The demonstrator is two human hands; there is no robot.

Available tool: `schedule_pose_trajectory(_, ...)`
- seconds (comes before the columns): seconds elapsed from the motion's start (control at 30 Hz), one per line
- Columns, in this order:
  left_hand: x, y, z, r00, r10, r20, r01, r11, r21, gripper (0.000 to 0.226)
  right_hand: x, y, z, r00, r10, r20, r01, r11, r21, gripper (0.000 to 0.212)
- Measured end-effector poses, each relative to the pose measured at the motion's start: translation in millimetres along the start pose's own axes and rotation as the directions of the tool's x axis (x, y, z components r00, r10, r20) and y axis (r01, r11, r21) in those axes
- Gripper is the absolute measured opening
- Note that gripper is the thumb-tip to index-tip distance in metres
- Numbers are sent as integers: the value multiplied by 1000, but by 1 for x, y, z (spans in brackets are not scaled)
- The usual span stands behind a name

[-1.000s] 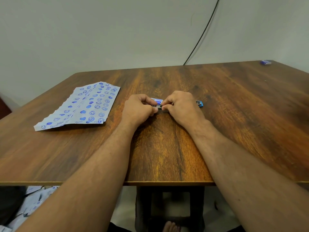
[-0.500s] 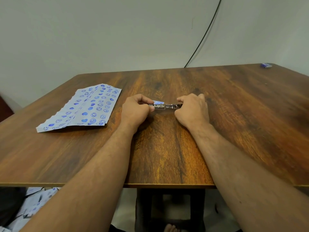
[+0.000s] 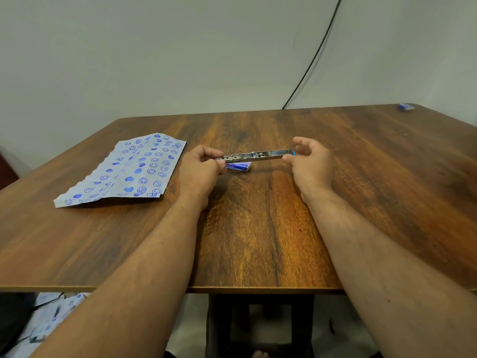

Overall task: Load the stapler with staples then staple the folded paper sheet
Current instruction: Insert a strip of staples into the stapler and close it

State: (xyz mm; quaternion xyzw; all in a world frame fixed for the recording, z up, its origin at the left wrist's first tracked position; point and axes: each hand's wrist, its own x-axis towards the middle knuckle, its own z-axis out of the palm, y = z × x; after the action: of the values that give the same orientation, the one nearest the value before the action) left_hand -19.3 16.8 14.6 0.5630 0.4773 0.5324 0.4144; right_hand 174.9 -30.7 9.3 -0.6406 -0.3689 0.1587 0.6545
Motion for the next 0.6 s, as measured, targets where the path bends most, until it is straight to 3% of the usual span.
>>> schedule_pose_trajectory(0.1, -1, -2, 1, 999, 28, 21, -28, 999, 26, 24, 2, 0, -5, 996, 91, -17, -86, 977, 196, 54)
schedule_pose_trajectory(0.23, -3, -1, 0, 995, 82, 49, -82, 997, -8, 24, -2, -5, -10, 987, 86, 136, -134, 908, 396, 40)
schedule_pose_trajectory(0.43, -2, -3, 0, 981, 144, 127, -138, 989, -56, 21, -8, -6, -3, 957, -69, 282, 4, 975, 223, 17)
schedule_pose_trajectory(0.6, -3, -4, 4, 958, 188, 216, -185, 982, -31, 14, -16, -9, 4, 890, -237, 390, 297, 950, -100, 31)
